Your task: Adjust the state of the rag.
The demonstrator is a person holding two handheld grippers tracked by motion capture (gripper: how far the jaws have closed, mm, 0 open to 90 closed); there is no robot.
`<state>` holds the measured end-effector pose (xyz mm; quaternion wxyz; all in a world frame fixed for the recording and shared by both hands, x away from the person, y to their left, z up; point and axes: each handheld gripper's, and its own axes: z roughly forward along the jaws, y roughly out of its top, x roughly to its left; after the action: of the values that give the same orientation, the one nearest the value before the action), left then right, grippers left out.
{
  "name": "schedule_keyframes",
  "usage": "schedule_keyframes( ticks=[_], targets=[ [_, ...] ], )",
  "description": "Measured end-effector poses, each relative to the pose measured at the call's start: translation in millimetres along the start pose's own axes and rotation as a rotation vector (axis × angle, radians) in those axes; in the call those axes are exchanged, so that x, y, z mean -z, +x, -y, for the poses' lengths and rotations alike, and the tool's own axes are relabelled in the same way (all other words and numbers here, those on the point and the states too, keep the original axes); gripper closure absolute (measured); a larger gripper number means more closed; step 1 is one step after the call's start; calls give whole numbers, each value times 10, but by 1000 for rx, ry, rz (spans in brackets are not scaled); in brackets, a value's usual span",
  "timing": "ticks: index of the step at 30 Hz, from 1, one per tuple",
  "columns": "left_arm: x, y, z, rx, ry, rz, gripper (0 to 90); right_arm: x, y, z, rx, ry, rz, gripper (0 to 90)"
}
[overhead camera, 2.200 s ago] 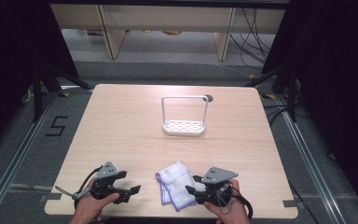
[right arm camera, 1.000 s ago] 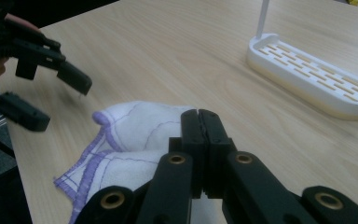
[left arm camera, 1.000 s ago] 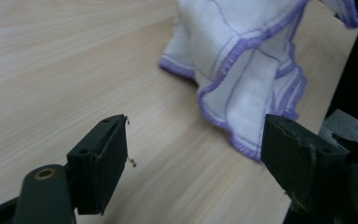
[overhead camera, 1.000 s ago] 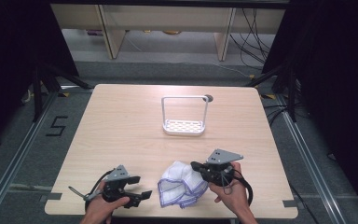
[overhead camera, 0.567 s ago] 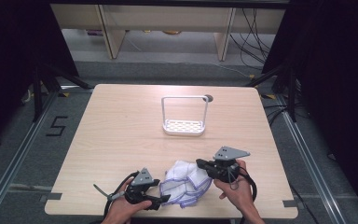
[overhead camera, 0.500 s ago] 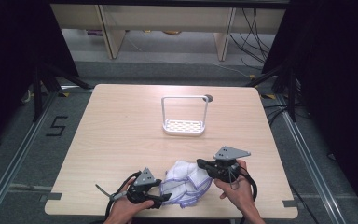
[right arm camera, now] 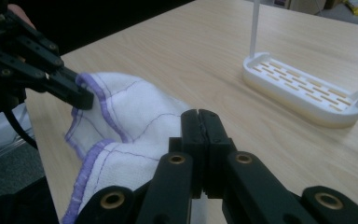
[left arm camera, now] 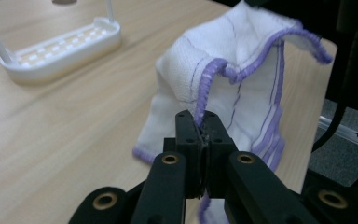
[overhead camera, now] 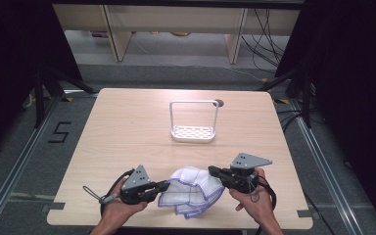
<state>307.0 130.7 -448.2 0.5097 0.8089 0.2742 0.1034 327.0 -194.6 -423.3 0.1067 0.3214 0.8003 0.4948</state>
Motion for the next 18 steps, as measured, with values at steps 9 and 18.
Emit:
schedule_keyframes(
  ticks=[9, 18],
  targets=[
    [-50, 556, -293, -13, 49, -46, 870, -223, -195, -153, -12, 29, 19, 900],
    [-580, 1056, -62, 5, 162, -113, 843, -831, -536, -68, 44, 195, 122, 900]
  ],
)
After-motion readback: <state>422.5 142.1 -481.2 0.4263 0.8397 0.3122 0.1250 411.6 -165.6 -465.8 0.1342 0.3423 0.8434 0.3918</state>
